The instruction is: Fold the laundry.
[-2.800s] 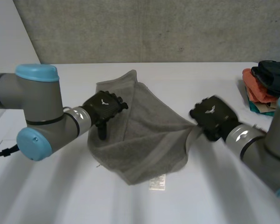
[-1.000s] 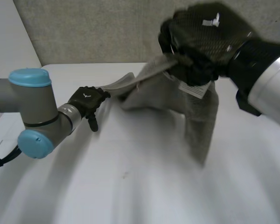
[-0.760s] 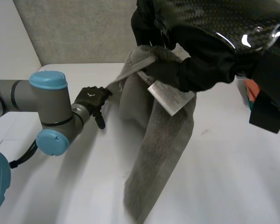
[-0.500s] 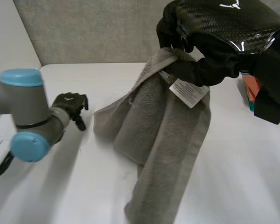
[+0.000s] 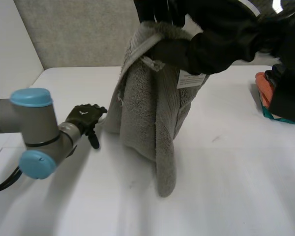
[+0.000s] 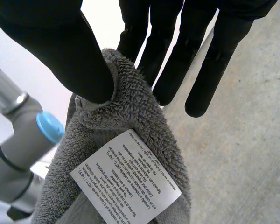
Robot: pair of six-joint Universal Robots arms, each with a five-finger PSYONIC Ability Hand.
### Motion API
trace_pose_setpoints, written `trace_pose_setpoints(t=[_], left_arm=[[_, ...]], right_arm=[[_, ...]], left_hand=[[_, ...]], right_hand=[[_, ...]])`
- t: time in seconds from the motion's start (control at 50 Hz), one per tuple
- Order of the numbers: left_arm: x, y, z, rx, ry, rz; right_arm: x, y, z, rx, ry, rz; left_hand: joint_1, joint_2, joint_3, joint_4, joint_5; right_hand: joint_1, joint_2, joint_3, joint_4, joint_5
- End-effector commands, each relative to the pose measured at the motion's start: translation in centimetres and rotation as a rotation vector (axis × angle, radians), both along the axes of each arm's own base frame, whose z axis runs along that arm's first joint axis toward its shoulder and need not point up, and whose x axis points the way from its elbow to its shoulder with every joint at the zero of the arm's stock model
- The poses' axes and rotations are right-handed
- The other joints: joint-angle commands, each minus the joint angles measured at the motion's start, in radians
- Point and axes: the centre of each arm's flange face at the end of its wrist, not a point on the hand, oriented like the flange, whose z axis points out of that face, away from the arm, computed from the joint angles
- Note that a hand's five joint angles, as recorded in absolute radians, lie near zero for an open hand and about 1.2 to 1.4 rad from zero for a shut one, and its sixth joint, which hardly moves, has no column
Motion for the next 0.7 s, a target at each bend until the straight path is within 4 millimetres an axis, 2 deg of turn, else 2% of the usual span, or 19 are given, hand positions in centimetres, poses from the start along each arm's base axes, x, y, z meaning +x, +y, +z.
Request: trace_pose_setpoints(t=[0.02,0.04,0.08,0.1,0.18,0.2,0.26,0.28,0.34,0.36,0.4,0.42,0.46,0.54,0.56,0.6,0.64,0.68,0.7], left_arm=[[-2.9,-1.0,-1.2,-0.036,-0.003,-0.027],[-3.3,-1.2,-1.4,-0.040,-0.005,-0.034],[-3.3,-1.3,-1.8,-0.034,-0.017,-0.025],[-3.0,-1.4,-1.7,-0.030,-0.022,-0.008],[0.0,-2.7,0.7,-0.055,-0.033,0.133],[1.9,-3.3,2.3,-0.086,-0.019,0.200],[4.4,-4.0,5.7,-0.161,0.038,0.263],[5.9,-3.9,8.0,-0.214,0.077,0.286],[7.8,-3.3,11.3,-0.299,0.122,0.296],[8.7,-2.6,13.4,-0.357,0.141,0.286],[9.3,-1.9,15.2,-0.406,0.154,0.269],[9.9,-1.0,16.7,-0.443,0.161,0.251],[10.3,-0.3,17.7,-0.465,0.163,0.238],[11.1,0.4,17.7,-0.433,0.130,0.225],[11.3,0.3,17.0,-0.407,0.096,0.225],[11.3,-0.1,16.1,-0.376,0.056,0.217],[11.0,-1.1,14.4,-0.337,-0.021,0.197],[10.6,-2.0,13.4,-0.324,-0.074,0.179],[10.2,-3.2,12.9,-0.329,-0.110,0.166]], right_arm=[[-1.1,1.3,1.7,-0.022,-0.048,0.000],[-1.2,1.2,1.8,-0.025,-0.052,-0.005],[-1.6,0.4,1.8,-0.026,-0.057,-0.038],[-1.7,0.0,1.8,-0.026,-0.056,-0.053],[-2.5,-3.4,0.7,-0.005,-0.027,-0.143],[-2.8,-4.9,0.0,0.009,-0.008,-0.171],[-3.4,-7.1,-1.1,0.029,0.024,-0.208],[-3.9,-8.7,-2.0,0.046,0.045,-0.239],[-4.8,-11.2,-3.4,0.076,0.076,-0.286],[-5.4,-12.9,-4.5,0.095,0.101,-0.314],[-5.8,-14.2,-5.6,0.109,0.128,-0.335],[-5.9,-15.2,-6.8,0.124,0.163,-0.345],[-5.7,-16.1,-7.9,0.133,0.200,-0.350],[-5.9,-18.6,-11.4,0.161,0.327,-0.404],[-5.9,-19.6,-12.8,0.173,0.368,-0.422],[-5.8,-20.5,-14.1,0.186,0.404,-0.433],[-5.0,-21.9,-16.0,0.206,0.438,-0.439],[-4.1,-23.0,-16.7,0.191,0.440,-0.451],[-3.2,-24.5,-17.0,0.142,0.428,-0.480]], left_hand=[[0.357,0.348,0.346,0.351,0.329],[0.721,0.712,0.711,0.716,0.694],[1.148,1.139,1.138,1.143,1.121],[1.200,1.191,1.189,1.194,1.173],[1.200,1.191,1.189,1.195,1.173],[1.200,1.191,1.189,1.195,1.173],[1.200,1.191,1.189,1.195,1.173],[1.200,1.191,1.189,1.195,1.173],[1.200,1.191,1.189,1.195,1.173],[1.200,1.191,1.189,1.195,1.173],[1.200,1.191,1.189,1.195,1.173],[1.200,1.191,1.189,1.195,1.173],[1.200,1.191,1.189,1.195,1.173],[1.200,1.191,1.189,1.195,1.173],[1.200,1.191,1.189,1.195,1.173],[1.200,1.191,1.189,1.195,1.173],[1.200,1.191,1.189,1.195,1.173],[1.200,1.191,1.189,1.195,1.173],[1.200,1.191,1.189,1.195,1.173]], right_hand=[[0.284,0.218,0.208,0.199,0.249],[0.284,0.218,0.208,0.199,0.249],[0.284,0.218,0.208,0.199,0.249],[0.284,0.218,0.208,0.199,0.249],[0.284,0.218,0.208,0.199,0.249],[0.284,0.218,0.208,0.199,0.249],[0.284,0.218,0.208,0.199,0.249],[0.284,0.218,0.208,0.199,0.249],[0.284,0.218,0.208,0.199,0.249],[0.284,0.218,0.208,0.199,0.249],[0.284,0.218,0.208,0.199,0.249],[0.284,0.218,0.208,0.199,0.249],[0.284,0.218,0.208,0.199,0.249],[0.284,0.218,0.208,0.199,0.249],[0.284,0.218,0.208,0.199,0.249],[0.284,0.218,0.208,0.199,0.249],[0.284,0.218,0.208,0.199,0.249],[0.284,0.218,0.208,0.199,0.249],[0.284,0.218,0.208,0.199,0.249]])
